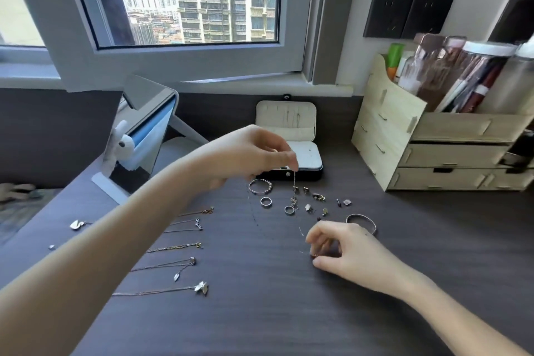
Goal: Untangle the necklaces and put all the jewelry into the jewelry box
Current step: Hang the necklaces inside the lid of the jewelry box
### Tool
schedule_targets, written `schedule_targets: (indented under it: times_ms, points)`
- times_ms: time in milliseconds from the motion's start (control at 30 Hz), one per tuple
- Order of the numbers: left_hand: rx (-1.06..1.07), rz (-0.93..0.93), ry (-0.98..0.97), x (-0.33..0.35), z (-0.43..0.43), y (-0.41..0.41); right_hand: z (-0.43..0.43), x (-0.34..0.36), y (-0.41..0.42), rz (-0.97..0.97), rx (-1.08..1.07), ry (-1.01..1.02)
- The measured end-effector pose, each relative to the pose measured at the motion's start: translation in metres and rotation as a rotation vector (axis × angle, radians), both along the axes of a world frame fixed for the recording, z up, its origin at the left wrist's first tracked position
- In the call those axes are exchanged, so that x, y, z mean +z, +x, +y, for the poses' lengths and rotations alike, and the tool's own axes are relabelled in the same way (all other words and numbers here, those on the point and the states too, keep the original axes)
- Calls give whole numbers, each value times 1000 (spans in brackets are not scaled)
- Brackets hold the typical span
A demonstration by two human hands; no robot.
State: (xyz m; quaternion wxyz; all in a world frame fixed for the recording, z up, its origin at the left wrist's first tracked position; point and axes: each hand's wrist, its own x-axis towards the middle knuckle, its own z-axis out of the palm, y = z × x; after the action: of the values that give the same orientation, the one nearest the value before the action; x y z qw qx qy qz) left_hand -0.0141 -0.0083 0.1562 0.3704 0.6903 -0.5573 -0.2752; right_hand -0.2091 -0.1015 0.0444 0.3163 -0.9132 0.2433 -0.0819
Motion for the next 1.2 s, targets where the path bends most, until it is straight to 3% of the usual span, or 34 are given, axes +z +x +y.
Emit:
schedule_targets:
  times_ms: [100, 267, 467, 667, 767, 1000, 1100, 1200]
  points:
    - [-103, -149, 78, 6, -5, -9, -1, 8, 5, -53, -25, -52]
    - [-156, -263, 171, 13, -12, -20, 11, 55, 22, -396, -32, 531]
    - [-61, 1, 27, 4, -10, -16, 12, 93, 25, -457, 35, 656]
    - [-200, 433, 9, -24, 2, -5, 0, 116, 17, -562, 136, 707]
    - [-209, 548, -53, -30, 4, 4, -7, 119, 13, -613, 109, 753]
    - [-192, 458, -94, -24, 1, 12, -13, 115, 8, -619, 65, 726]
    - [-203, 469, -157, -14, -3, 8, -12, 110, 12, -464, 24, 509]
    - [-253, 403, -183, 0, -7, 2, -9, 102, 22, -294, 26, 483]
